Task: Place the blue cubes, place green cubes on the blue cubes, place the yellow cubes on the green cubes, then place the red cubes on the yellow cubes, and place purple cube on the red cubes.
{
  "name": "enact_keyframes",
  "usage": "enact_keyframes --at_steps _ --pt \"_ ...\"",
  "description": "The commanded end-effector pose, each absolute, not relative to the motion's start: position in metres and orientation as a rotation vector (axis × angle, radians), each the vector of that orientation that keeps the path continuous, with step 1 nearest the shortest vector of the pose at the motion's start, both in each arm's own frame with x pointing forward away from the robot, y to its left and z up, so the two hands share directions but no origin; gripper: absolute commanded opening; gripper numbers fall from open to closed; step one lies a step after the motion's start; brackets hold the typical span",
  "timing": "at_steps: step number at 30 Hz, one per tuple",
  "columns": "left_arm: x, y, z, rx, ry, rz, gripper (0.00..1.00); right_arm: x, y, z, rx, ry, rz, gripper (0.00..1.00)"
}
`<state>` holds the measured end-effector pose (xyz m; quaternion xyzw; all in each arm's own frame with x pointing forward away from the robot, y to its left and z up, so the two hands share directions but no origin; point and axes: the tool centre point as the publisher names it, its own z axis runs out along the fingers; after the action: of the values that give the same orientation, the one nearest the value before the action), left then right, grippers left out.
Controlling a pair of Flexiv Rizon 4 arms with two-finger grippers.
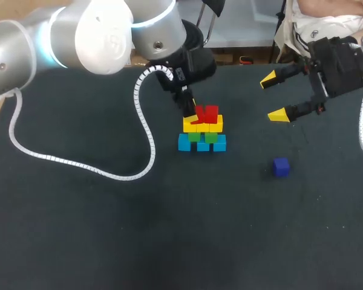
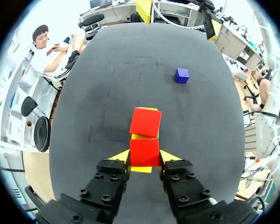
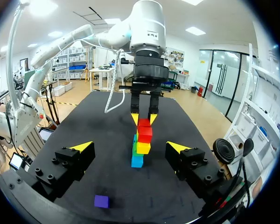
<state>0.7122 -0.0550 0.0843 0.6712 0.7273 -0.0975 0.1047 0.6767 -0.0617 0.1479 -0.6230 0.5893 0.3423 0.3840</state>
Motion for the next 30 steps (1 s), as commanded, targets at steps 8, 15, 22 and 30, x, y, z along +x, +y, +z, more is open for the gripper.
enact_keyframes --at_steps 8,15,22,30 --pt "0.714 -0.057 0.084 1.982 2.146 -0.29 0.47 0.677 -0.062 0.147 -1.587 1.5 0.873 1.0" --pt "0.715 -0.056 0.086 1.969 2.153 -0.285 1.0 0.677 -0.062 0.147 -1.587 1.5 0.873 1.0" --pt "0.715 -0.045 0.093 1.906 2.193 -0.242 1.0 0.677 -0.062 0.147 -1.587 1.5 0.873 1.0" --pt "0.699 -0.016 0.115 1.783 2.16 -0.168 1.0 0.677 -0.062 0.147 -1.587 1.5 0.873 1.0"
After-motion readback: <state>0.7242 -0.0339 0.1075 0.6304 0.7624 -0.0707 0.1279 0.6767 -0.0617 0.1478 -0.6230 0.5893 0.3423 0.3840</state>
